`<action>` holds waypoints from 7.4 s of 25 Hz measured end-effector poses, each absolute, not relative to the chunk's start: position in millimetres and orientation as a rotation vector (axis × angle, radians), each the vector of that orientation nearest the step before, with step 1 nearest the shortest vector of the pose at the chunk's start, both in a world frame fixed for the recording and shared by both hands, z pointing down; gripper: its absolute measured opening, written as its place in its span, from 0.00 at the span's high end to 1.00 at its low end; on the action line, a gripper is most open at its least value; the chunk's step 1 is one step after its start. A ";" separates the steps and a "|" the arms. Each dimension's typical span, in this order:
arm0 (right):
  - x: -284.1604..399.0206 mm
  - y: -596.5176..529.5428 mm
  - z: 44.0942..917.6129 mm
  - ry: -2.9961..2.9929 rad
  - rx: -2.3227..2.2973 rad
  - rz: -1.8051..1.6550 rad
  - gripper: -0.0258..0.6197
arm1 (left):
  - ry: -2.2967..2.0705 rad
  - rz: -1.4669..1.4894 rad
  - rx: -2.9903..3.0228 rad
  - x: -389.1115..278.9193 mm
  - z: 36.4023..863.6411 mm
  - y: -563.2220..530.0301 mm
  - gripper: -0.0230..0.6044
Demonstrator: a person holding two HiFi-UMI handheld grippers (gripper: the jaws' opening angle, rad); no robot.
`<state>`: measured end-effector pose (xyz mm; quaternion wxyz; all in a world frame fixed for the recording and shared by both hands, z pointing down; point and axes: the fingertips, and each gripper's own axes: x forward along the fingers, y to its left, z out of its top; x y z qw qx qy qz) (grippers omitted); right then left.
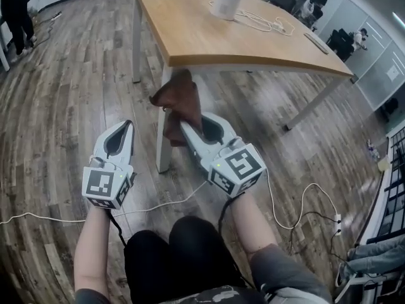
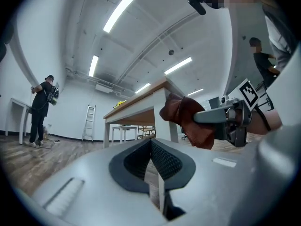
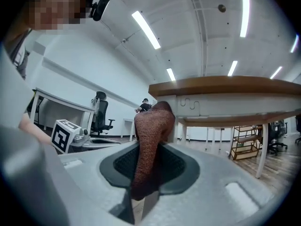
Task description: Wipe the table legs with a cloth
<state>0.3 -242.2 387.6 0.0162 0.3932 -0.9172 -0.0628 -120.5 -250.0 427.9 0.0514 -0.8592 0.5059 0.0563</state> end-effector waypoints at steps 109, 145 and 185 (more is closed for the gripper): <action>73.5 -315.2 782.2 -2.211 0.942 0.120 0.82 | 1.862 -0.215 -2.872 -107.9 724.3 -283.7 0.93; 17.6 -362.0 486.0 -2.050 0.847 -1.235 0.82 | 1.672 0.010 -2.685 -88.6 531.8 -315.5 0.93; 16.9 -357.0 901.9 -1.895 0.390 -0.679 0.82 | 1.867 -0.351 -2.905 -94.1 804.2 -269.3 0.92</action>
